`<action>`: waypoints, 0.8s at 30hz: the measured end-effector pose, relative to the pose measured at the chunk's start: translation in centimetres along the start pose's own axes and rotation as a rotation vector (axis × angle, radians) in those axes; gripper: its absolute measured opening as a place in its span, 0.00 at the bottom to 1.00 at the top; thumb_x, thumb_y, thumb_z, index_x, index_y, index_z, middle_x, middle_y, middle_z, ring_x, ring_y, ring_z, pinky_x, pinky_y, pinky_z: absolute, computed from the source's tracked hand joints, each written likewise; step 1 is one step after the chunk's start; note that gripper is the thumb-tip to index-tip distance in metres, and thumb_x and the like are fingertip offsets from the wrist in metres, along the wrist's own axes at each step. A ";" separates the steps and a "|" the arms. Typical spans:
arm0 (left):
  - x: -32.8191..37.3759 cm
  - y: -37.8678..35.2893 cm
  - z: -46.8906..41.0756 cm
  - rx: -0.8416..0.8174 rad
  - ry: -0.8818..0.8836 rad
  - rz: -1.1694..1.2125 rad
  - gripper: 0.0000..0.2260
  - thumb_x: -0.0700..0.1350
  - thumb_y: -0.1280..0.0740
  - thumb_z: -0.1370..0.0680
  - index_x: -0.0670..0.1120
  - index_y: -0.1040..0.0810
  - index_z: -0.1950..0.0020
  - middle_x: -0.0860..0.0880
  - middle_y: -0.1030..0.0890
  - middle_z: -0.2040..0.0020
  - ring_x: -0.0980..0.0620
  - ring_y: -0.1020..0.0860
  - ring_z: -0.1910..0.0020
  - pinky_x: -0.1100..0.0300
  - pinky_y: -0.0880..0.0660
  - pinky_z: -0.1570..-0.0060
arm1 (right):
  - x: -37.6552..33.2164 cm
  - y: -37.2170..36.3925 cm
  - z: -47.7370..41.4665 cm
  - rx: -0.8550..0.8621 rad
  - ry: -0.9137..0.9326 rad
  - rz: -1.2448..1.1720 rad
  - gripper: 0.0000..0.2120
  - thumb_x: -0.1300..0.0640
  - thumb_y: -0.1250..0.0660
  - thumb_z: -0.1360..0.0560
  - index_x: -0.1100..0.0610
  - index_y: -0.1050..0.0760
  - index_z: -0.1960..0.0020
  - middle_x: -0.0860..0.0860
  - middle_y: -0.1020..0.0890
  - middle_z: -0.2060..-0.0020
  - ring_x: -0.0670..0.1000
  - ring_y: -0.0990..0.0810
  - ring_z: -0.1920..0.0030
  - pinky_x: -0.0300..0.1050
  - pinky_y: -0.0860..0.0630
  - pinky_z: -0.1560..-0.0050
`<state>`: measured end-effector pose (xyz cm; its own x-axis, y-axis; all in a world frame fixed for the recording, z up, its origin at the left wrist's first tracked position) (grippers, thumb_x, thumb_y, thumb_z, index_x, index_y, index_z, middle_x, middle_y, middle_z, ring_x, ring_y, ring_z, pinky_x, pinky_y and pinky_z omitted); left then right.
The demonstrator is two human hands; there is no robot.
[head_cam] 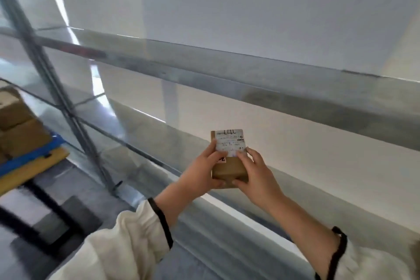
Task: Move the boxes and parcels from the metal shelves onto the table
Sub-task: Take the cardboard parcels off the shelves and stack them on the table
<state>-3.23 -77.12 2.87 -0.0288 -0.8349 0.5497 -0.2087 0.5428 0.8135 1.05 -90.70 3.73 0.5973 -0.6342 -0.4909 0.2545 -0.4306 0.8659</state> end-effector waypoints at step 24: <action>-41.7 37.2 39.3 0.588 0.917 -0.194 0.35 0.44 0.23 0.32 0.53 0.34 0.28 0.48 0.52 0.21 0.45 0.39 0.26 0.52 0.36 0.29 | -60.2 -35.7 -12.6 -0.464 0.894 -0.102 0.34 0.55 0.30 0.27 0.54 0.42 0.26 0.55 0.45 0.26 0.55 0.38 0.28 0.45 0.38 0.31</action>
<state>-48.19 -25.75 2.75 0.7393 -0.3849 0.5525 -0.5703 0.0785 0.8177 -34.37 -29.09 3.61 0.8584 0.1869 -0.4777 0.4930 -0.0433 0.8690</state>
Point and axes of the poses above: each hand's wrist, its own z-axis away from the middle knuckle, its own y-axis out of the back of the hand, x = y × z, the point moved 6 cm from there along -z, towards the middle knuckle
